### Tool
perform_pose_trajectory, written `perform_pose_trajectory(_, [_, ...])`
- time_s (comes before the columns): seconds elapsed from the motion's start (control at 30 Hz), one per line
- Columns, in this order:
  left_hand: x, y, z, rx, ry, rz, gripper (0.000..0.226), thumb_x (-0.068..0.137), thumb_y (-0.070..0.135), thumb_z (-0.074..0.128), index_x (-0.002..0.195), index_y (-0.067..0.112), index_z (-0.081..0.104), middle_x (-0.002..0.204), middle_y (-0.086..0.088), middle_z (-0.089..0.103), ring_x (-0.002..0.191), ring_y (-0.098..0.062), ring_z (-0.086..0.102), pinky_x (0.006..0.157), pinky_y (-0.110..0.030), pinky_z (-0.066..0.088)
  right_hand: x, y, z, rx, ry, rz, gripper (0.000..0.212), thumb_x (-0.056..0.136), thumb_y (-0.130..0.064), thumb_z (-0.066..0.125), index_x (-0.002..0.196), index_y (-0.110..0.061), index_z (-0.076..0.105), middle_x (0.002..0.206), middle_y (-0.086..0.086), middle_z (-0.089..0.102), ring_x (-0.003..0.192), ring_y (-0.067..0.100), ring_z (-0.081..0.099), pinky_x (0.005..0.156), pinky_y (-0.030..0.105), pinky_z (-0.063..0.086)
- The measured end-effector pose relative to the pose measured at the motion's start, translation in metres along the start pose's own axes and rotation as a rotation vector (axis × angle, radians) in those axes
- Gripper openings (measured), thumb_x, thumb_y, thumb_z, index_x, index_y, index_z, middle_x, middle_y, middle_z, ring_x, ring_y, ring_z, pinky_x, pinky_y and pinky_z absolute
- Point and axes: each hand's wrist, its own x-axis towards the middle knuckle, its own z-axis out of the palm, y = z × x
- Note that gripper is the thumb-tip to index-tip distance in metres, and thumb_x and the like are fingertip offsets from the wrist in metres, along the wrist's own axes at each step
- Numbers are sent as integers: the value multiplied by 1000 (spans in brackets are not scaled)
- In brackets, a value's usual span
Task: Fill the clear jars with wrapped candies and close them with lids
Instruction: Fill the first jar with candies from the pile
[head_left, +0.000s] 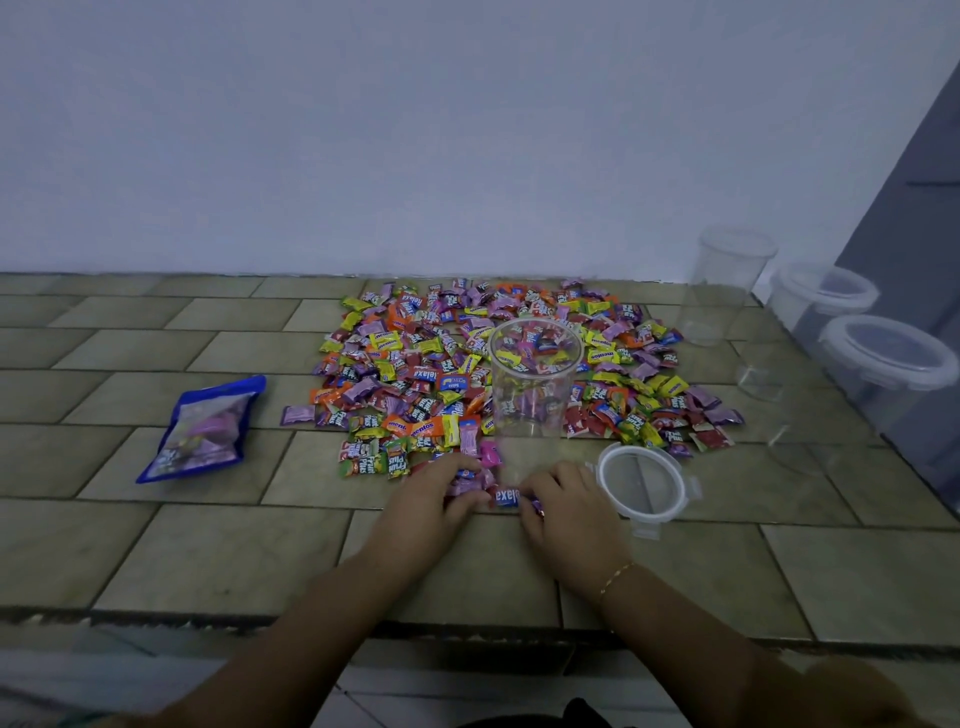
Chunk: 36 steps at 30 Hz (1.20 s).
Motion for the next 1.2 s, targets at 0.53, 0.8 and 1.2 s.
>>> perform_pose_trajectory(0.53, [2,1,-9,-209,59,-80,26,85,31,67,107,39,53,94,23,57,79,9,54,62,-4,39,2,-6,1,258,-27,53,9,89,-17,57,95,-11,59,96,9,56,82,29,56,67,38,44])
perform_pose_trajectory(0.8, [19,29,-29,-443,269,-21,27,81,20,71,100,35,59,61,17,60,51,3,51,52,-11,41,15,-9,-36,576,347,-2,9,88,-29,54,93,-27,47,87,-7,47,77,2,47,67,11,39])
perform_pose_trajectory(1.2, [78,108,-66,-470,379,148,24,83,31,69,103,36,58,63,-1,49,51,-6,50,56,-20,47,123,-24,-124,1212,602,365,14,94,-29,55,85,-30,43,83,12,41,65,18,35,62,34,35])
